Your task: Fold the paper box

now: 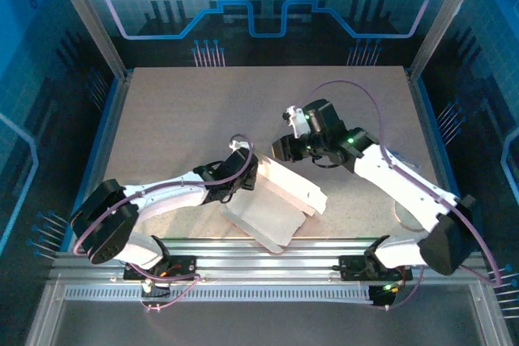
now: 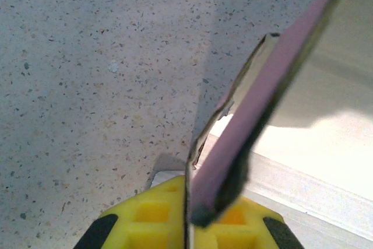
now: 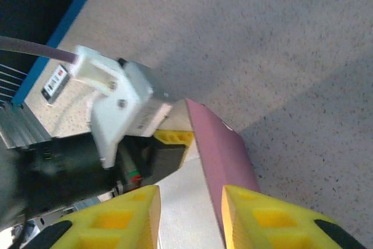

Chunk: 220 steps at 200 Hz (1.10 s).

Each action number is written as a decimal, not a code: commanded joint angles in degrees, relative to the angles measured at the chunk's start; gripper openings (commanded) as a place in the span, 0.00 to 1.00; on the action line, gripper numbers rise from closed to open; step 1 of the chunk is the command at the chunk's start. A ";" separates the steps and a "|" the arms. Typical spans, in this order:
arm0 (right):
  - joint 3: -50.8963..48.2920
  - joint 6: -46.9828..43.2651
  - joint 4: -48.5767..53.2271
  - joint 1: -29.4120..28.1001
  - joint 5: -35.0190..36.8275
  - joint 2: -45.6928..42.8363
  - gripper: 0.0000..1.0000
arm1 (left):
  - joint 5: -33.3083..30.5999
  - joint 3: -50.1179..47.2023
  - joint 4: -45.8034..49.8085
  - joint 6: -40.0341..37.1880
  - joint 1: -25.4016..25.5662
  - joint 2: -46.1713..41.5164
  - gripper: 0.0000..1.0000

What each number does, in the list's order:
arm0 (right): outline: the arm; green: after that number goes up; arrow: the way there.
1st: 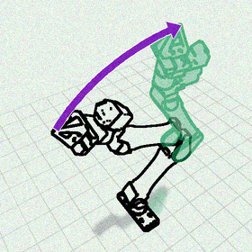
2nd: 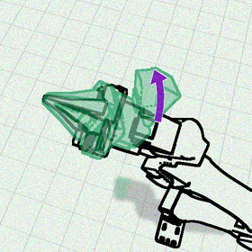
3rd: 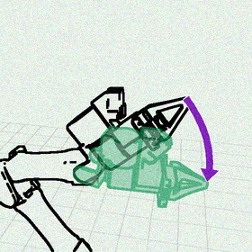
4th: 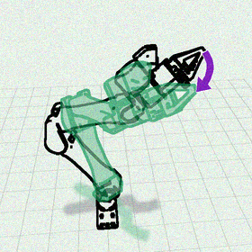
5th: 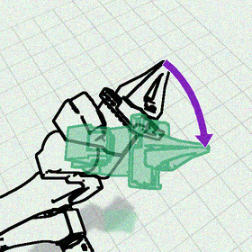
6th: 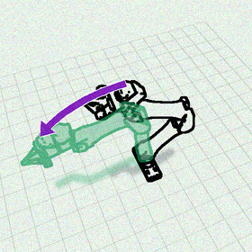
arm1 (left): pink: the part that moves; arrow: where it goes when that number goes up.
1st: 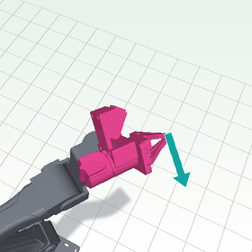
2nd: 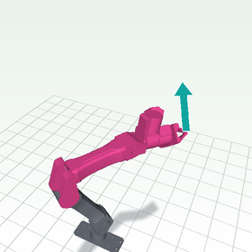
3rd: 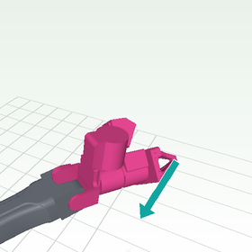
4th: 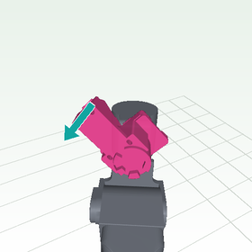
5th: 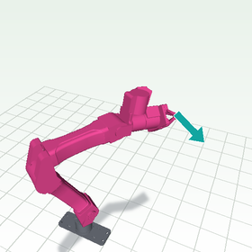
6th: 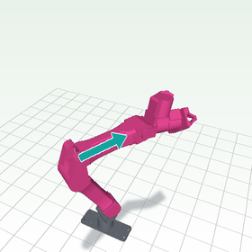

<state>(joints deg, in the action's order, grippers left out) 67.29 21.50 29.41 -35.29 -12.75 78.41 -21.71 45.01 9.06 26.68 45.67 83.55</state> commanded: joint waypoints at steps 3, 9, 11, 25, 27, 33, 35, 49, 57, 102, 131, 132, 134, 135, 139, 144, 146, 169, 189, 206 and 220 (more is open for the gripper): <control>1.45 -2.16 -0.14 0.75 -4.97 4.31 0.36 | 2.29 -0.91 10.49 -0.92 1.26 2.68 0.00; 1.49 -2.16 -0.71 0.83 -5.32 5.23 0.36 | 2.13 -0.77 10.64 -0.99 1.35 2.74 0.00; 1.46 -2.16 -0.92 0.83 -5.34 5.47 0.36 | 2.12 -0.73 10.70 -1.01 1.39 2.73 0.00; 1.23 -1.86 -2.15 1.04 -6.19 7.15 0.36 | 1.82 -0.65 11.01 -1.15 1.51 2.80 0.00; 1.19 -1.82 -2.29 1.02 -6.33 7.29 0.36 | 1.82 -0.70 11.03 -1.18 1.52 2.77 0.00; 0.98 -1.60 -2.76 1.01 -6.69 7.81 0.36 | 1.74 -0.63 11.15 -1.13 1.62 2.71 0.00; 0.93 -1.56 -2.88 1.01 -6.78 7.94 0.36 | 1.67 -0.63 11.22 -1.15 1.64 2.70 0.00; 0.50 -1.21 -3.77 1.02 -7.91 8.88 0.36 | 1.44 -0.63 11.38 -1.27 1.78 2.63 0.00; 0.18 -1.04 -4.27 1.02 -8.19 9.24 0.36 | 1.20 -0.67 11.51 -1.21 1.89 2.60 0.00; -0.90 -0.28 -6.19 1.05 -9.69 10.62 0.35 | 1.03 -0.53 11.59 -1.27 2.22 2.76 0.00; -2.36 0.36 -7.40 1.01 -9.95 10.53 0.33 | 0.93 -0.24 11.69 -1.36 2.23 3.07 0.00; -2.44 0.42 -7.42 1.01 -9.94 10.53 0.33 | 0.95 -0.21 11.64 -1.28 2.23 3.05 0.00; -2.56 0.51 -7.50 1.01 -9.93 10.47 0.33 | 0.97 -0.26 11.67 -1.32 2.23 3.05 0.00; -2.62 0.54 -7.55 1.01 -9.92 10.41 0.32 | 0.97 -0.27 11.72 -1.30 2.27 3.04 0.00; -2.89 0.69 -7.73 1.02 -9.84 10.30 0.31 | 0.95 -0.15 11.71 -1.33 2.23 3.10 0.00; -3.20 0.86 -8.06 1.03 -9.96 10.08 0.31 | 0.97 -0.15 11.74 -1.36 2.31 3.11 0.00; -3.39 0.92 -8.23 1.02 -10.00 9.98 0.31 | 1.04 -0.14 11.72 -1.36 2.32 3.11 0.00; -4.23 1.54 -9.37 1.01 -10.48 9.24 0.25 | 1.04 0.05 11.73 -1.32 2.44 3.23 0.00; -4.52 1.56 -9.49 0.93 -10.45 9.29 0.25 | 0.97 0.20 11.88 -1.36 2.41 3.29 0.00; -4.68 0.88 -8.76 0.27 -8.36 9.48 0.24 | 1.15 0.28 11.99 -1.32 2.41 3.08 0.00; -4.54 -0.54 -7.20 -0.71 -4.72 9.63 0.23 | 2.04 0.34 11.95 -1.43 2.41 2.65 0.00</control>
<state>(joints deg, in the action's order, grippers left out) 63.75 22.41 20.27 -34.85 -21.47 88.40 -23.73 46.48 11.66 26.63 47.22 84.29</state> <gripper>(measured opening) 0.241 0.057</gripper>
